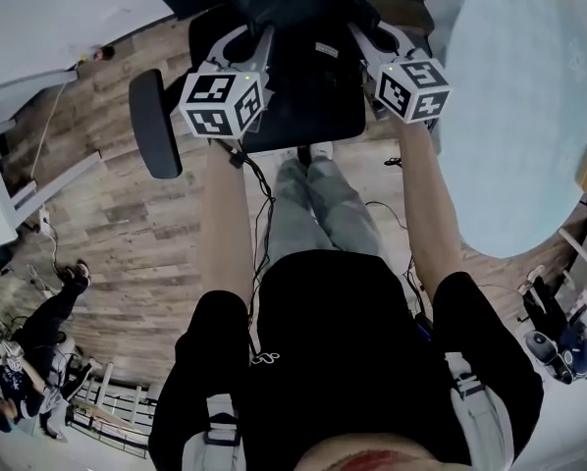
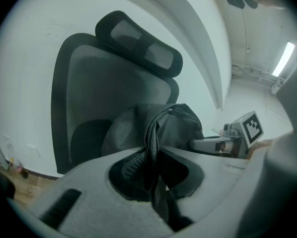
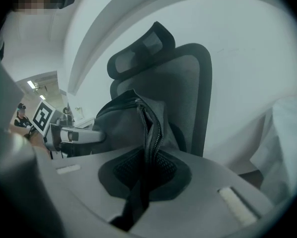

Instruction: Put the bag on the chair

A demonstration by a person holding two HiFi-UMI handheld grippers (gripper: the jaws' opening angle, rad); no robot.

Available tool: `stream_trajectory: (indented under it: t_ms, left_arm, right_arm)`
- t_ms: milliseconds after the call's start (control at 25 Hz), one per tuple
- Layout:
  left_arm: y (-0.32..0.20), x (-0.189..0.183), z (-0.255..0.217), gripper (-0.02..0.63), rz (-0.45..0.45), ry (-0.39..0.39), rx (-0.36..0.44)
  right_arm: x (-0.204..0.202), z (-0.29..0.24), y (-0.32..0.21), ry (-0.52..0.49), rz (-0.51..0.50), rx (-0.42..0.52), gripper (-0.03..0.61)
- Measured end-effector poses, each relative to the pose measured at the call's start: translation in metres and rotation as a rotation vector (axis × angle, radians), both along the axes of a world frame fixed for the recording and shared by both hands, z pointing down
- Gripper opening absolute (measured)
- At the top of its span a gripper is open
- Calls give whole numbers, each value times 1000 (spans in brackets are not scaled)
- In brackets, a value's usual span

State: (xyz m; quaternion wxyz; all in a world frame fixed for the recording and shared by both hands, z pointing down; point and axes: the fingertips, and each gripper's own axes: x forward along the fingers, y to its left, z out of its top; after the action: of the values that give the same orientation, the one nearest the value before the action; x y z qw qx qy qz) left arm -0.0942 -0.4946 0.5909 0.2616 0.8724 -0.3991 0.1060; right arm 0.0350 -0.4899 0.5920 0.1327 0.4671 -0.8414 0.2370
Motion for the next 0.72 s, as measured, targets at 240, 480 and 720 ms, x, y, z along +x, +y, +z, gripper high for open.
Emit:
stream_trajectory:
  t_ms: [240,480,720]
  left_arm:
    - [-3,-4,31,31,-58,47,-56]
    - [-17,-8,45,90,-123,-55,-111]
    - [6,-21,46,229,-134,-124,-138]
  right_arm:
    - [0,29,-4,-77,43,-48,28]
    - [7,39,-14,-24,105,-69,66]
    - [20,19,4,-29,87,-56,140]
